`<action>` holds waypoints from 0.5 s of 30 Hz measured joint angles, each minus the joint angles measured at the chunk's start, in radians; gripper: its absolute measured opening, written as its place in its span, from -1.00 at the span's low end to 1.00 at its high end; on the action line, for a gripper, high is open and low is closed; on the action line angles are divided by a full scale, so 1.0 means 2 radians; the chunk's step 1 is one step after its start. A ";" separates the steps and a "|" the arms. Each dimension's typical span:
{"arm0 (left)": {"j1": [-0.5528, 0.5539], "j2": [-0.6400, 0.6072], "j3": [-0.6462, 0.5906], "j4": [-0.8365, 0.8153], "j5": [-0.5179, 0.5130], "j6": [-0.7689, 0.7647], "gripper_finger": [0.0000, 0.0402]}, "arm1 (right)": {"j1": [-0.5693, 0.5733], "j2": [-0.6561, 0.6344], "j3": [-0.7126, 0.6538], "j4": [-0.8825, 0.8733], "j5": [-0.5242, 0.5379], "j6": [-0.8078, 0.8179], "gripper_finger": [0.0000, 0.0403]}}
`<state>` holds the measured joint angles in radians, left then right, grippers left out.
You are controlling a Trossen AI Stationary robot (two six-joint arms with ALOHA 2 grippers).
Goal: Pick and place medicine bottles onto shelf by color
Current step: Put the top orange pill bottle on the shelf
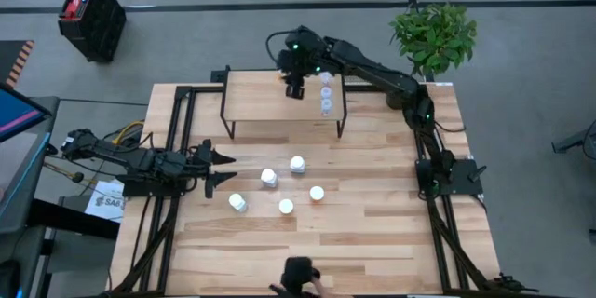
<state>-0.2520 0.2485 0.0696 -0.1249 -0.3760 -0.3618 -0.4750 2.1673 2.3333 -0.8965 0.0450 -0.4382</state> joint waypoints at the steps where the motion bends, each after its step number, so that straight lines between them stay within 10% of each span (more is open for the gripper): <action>1: 0.000 0.000 0.000 0.000 0.001 0.000 0.10 | -0.008 0.000 0.000 -0.004 -0.017 0.010 -0.01; 15: 0.000 0.000 0.000 0.000 0.000 0.003 0.10 | -0.035 0.013 0.002 -0.048 -0.088 0.037 -0.01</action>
<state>-0.2520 0.2489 0.0696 -0.1242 -0.3756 -0.3565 -0.5454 2.1924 2.3373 -0.9918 -0.1310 -0.3648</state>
